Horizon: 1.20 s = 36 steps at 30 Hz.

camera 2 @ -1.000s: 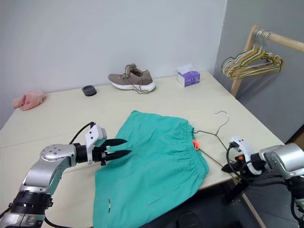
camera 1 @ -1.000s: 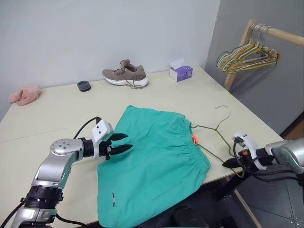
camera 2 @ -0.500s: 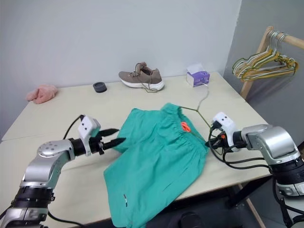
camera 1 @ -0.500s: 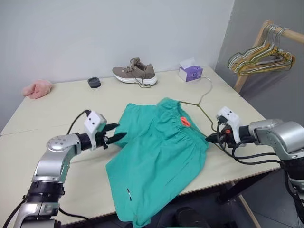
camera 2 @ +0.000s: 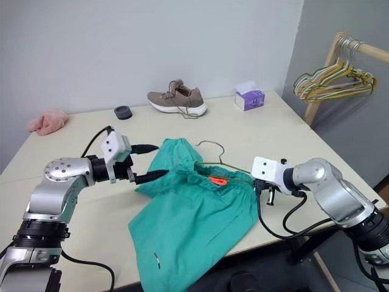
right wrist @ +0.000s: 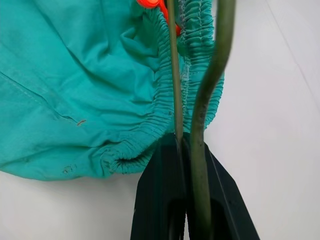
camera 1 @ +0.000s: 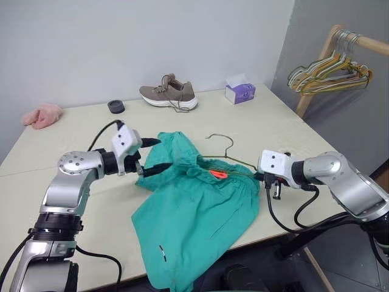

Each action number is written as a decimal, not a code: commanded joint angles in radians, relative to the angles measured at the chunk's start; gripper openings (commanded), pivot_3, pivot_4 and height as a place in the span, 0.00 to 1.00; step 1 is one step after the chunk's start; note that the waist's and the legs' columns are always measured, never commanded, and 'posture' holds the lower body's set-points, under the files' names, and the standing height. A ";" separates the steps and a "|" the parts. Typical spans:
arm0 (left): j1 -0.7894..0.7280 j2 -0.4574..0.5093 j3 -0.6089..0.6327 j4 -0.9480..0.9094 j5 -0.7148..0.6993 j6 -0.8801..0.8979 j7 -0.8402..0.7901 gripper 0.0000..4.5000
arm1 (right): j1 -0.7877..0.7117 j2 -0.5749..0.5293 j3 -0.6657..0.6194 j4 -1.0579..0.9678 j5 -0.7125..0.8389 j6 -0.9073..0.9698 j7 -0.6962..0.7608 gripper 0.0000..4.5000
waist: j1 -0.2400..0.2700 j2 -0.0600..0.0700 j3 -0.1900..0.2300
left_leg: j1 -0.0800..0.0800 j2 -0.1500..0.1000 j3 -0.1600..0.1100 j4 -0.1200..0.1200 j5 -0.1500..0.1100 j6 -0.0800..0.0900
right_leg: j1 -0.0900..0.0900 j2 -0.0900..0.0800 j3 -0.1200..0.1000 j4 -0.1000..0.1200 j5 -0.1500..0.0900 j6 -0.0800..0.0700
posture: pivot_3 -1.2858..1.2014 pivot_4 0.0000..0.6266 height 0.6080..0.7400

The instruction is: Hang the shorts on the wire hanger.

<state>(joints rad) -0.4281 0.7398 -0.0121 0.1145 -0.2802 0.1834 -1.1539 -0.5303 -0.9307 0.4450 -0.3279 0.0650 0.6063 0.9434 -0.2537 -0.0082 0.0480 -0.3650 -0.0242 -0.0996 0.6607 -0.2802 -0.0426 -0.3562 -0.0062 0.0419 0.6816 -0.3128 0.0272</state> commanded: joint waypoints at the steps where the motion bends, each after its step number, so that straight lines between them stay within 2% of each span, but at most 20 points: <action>1: -0.019 0.021 -0.028 -0.028 0.021 -0.039 -0.045 0.99 | -0.011 0.011 -0.011 -0.036 -0.034 -0.045 0.021 0.00 | 0.000 0.000 0.000 | 0.000 0.000 0.000 0.000 0.000 0.000 | 0.000 0.000 0.000 0.000 0.000 0.000 | 0.39 0.00 1.00; 15: -0.036 -0.025 -0.101 0.071 0.108 -0.143 -0.036 0.99 | -0.067 0.066 -0.034 -0.131 -0.072 -0.065 0.077 0.00 | -0.003 0.000 0.000 | 0.000 0.000 -0.001 0.000 0.000 0.000 | 0.000 0.000 0.000 0.000 0.000 0.000 | 0.38 0.00 1.00; 19: -0.030 -0.031 -0.102 0.061 0.095 -0.130 -0.043 0.80 | -0.080 0.081 -0.037 -0.148 -0.070 -0.051 0.087 0.00 | -0.003 0.000 0.000 | 0.000 0.000 -0.001 0.000 0.000 0.000 | 0.000 0.000 0.000 0.000 0.000 0.000 | 0.38 0.00 1.00; 30: -0.006 -0.023 -0.091 0.033 0.077 -0.097 -0.063 0.03 | -0.068 0.101 -0.037 -0.144 -0.073 -0.117 0.112 0.00 | -0.009 0.000 0.000 | 0.000 0.000 -0.001 0.000 0.000 0.000 | 0.000 0.000 0.000 0.000 0.000 -0.001 | 0.39 0.00 1.00; 32: -0.001 -0.020 -0.087 0.026 0.075 -0.088 -0.067 0.01 | -0.061 0.100 -0.040 -0.128 -0.083 -0.157 0.115 0.00 | -0.009 0.000 0.000 | 0.000 0.000 -0.001 0.000 0.000 0.000 | 0.000 0.000 0.000 0.000 0.000 -0.001 | 0.39 0.00 1.00; 36: 0.008 -0.007 -0.079 0.025 0.078 -0.083 -0.069 0.00 | -0.045 0.047 -0.086 -0.028 -0.085 -0.230 0.149 0.22 | -0.011 0.000 0.000 | 0.000 0.000 -0.001 0.001 0.000 0.000 | 0.001 0.000 -0.001 0.000 0.000 -0.001 | 0.39 0.00 1.00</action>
<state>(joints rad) -0.4134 0.7142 -0.1296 0.1583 -0.1838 0.0972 -1.2353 -0.5753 -0.8518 0.4091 -0.3832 -0.0186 0.4202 1.0665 -0.2642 -0.0086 0.0478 -0.3648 -0.0243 -0.1006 0.6616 -0.2801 -0.0425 -0.3552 -0.0062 0.0412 0.6820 -0.3124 0.0266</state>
